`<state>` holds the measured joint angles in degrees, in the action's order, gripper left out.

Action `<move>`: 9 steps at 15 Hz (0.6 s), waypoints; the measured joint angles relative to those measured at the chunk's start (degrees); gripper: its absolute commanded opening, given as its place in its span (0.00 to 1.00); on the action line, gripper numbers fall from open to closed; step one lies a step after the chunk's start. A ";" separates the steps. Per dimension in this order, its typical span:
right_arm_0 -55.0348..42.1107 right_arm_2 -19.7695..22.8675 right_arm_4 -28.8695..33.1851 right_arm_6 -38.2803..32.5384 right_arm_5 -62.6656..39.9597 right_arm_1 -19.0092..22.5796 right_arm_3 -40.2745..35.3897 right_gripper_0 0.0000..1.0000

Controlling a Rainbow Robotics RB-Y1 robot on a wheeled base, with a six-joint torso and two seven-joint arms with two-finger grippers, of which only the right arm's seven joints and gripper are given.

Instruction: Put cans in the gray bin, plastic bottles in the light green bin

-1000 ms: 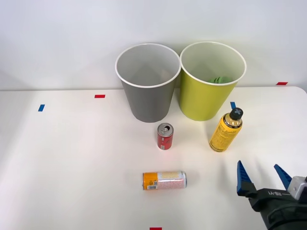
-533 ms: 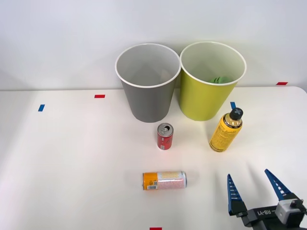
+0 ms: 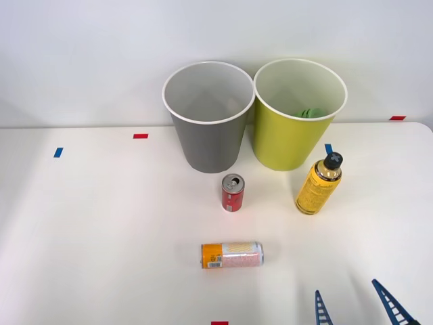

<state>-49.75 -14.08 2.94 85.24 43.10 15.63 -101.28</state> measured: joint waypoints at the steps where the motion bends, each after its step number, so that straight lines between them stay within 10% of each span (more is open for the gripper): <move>1: -0.16 -0.50 0.07 0.19 1.15 -0.41 2.10 1.00; 9: -3.48 -2.59 0.04 0.15 10.55 -1.61 5.28 1.00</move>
<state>-53.23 -16.67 2.98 85.39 53.66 14.01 -96.00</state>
